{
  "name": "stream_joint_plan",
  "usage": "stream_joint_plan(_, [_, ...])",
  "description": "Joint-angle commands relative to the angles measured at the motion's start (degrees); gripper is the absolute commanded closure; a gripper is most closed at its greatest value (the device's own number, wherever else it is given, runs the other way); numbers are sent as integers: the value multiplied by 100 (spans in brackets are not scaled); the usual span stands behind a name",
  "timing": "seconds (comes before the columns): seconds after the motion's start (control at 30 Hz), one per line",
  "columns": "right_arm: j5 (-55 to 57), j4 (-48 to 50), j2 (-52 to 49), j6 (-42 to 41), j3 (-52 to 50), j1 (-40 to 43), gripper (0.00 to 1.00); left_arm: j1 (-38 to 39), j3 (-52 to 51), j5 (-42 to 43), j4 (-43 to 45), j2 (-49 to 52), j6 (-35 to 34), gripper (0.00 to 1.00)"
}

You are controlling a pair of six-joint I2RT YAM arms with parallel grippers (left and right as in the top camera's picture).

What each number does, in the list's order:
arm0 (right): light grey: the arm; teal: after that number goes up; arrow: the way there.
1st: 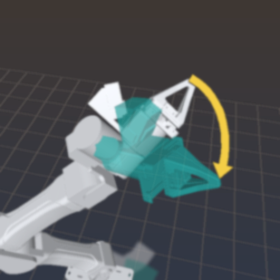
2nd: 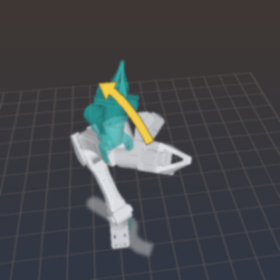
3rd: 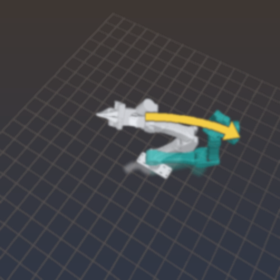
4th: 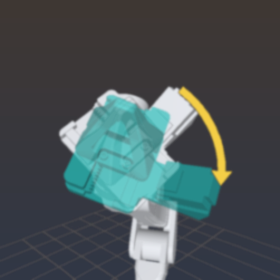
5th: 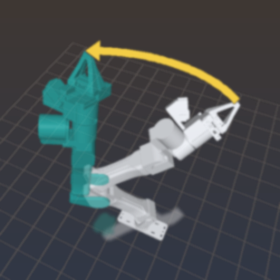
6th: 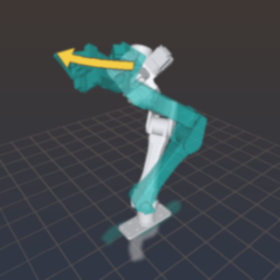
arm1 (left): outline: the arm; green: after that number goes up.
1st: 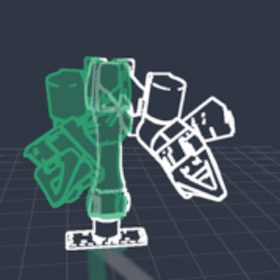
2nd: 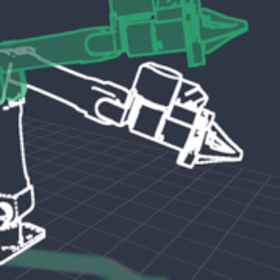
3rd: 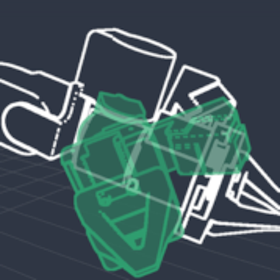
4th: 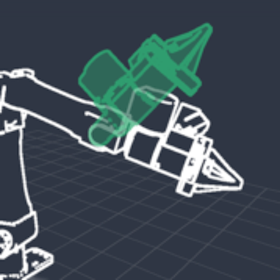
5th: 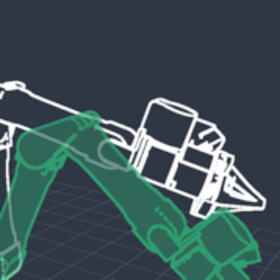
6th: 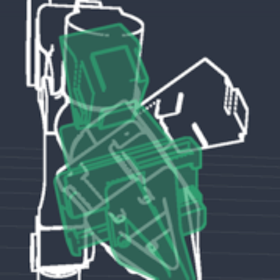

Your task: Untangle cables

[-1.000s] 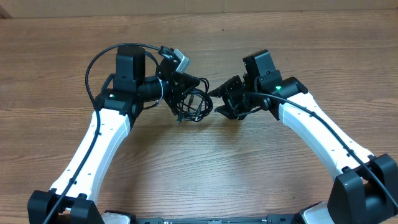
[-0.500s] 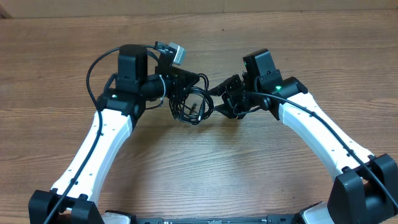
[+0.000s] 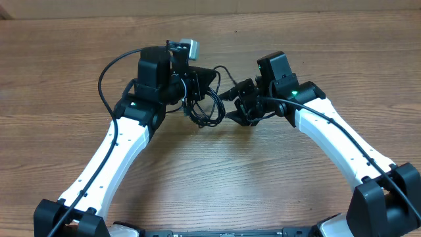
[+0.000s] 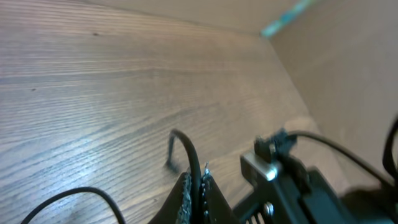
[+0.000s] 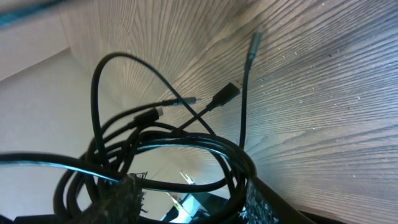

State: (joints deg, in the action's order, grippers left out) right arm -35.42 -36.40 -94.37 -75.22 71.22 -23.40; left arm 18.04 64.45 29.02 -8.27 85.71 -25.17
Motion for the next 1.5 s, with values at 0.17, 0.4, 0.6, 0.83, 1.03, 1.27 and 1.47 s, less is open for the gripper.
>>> stream_joint_plan(0.17, [-160, -11, -11, -17, 2, -66, 49, 52, 87, -1003, 256, -72, -1759, 96])
stream_joint_plan(0.4, [-192, 24, -11, -17, 2, -66, 43, 52, 87, -990, 271, -72, -1770, 96])
stream_joint_plan(0.6, [409, 192, -11, 52, 2, -66, 36, 52, 87, -953, 254, -72, -1768, 96])
stream_joint_plan(0.83, [2900, 243, -11, 1064, 2, -63, 15, 52, 87, -951, 79, -72, -1132, 96])
stream_joint_plan(1.03, [3182, 367, -9, 1294, 11, 31, 7, 79, 87, -951, -219, -70, -313, 96])
stream_joint_plan(1.27, [868, 378, -4, 1266, 11, 293, 15, 79, 87, -951, -284, -70, 920, 96])
stream_joint_plan(1.47, [-66, 361, -7, 555, 9, 245, 21, 81, 87, -946, -260, -70, 1147, 96])
